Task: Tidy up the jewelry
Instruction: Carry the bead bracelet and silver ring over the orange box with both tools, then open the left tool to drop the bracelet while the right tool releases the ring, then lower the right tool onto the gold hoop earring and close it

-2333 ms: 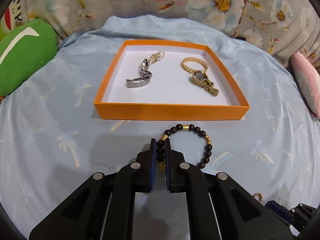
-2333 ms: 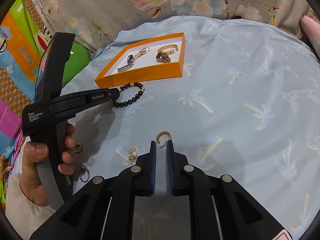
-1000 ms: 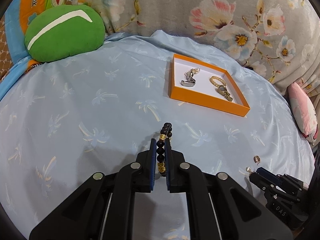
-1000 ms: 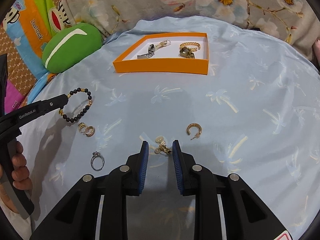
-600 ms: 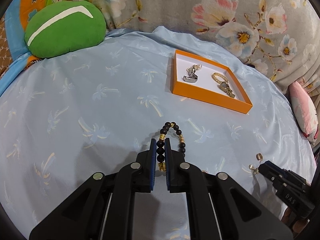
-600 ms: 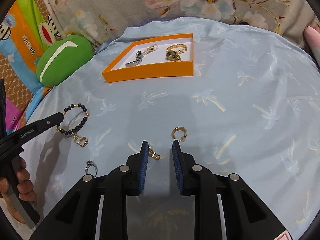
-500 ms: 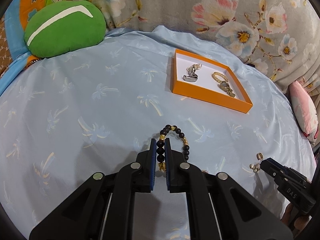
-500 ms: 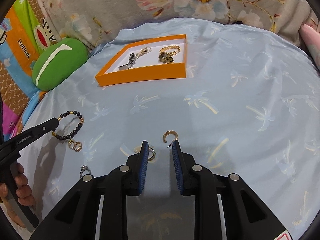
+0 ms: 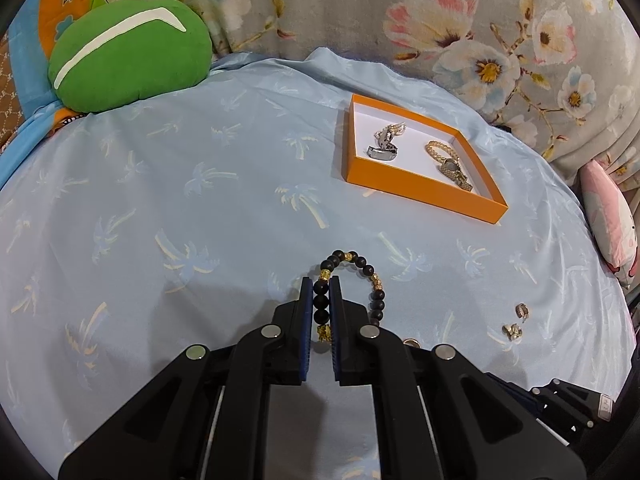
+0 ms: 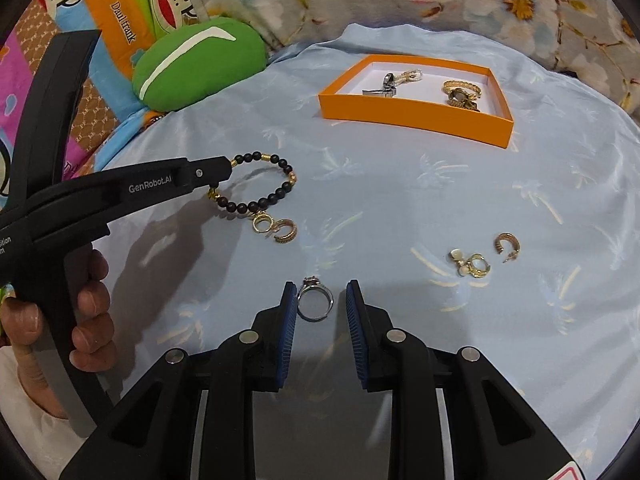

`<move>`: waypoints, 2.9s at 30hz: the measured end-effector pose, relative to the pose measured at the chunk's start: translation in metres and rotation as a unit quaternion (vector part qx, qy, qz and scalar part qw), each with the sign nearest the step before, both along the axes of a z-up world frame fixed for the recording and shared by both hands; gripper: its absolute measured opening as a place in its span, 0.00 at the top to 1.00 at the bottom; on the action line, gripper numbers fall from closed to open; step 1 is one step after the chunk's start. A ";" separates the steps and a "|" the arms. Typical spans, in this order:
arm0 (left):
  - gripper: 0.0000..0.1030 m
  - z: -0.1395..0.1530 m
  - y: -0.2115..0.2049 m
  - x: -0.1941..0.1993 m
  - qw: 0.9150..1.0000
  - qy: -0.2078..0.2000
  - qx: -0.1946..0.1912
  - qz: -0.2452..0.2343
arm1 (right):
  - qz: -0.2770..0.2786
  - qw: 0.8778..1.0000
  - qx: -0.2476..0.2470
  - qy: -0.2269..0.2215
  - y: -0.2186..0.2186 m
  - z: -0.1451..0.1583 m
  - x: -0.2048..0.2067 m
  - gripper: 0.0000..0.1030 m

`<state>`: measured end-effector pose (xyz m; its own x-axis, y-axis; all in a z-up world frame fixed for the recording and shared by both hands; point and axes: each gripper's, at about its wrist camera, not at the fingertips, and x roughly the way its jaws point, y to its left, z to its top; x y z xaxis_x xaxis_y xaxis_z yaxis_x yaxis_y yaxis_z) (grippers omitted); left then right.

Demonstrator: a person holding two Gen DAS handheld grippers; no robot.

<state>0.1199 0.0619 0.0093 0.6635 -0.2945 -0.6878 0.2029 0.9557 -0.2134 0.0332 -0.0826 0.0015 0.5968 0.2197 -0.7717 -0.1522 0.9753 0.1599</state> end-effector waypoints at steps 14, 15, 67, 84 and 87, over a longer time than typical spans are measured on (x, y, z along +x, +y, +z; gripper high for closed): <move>0.93 0.000 0.000 0.000 1.000 0.000 -0.002 -0.001 | -0.004 0.999 -0.036 -0.008 0.009 0.001 -0.002 0.82; 0.93 0.000 0.000 -0.001 1.000 0.000 -0.002 -0.002 | -0.006 0.999 -0.033 -0.009 0.007 0.001 -0.002 0.82; 0.59 0.042 -0.075 0.131 0.996 -0.077 -0.045 -0.019 | -0.115 0.989 0.027 -0.091 -0.128 0.048 0.166 0.69; 0.59 0.009 -0.014 -0.006 0.999 -0.048 0.000 0.004 | -0.127 0.991 -0.018 -0.046 -0.104 0.014 0.023 0.69; 0.58 0.002 -0.016 -0.020 0.999 -0.041 0.015 -0.002 | -0.131 0.991 -0.010 -0.034 -0.102 0.007 0.017 0.69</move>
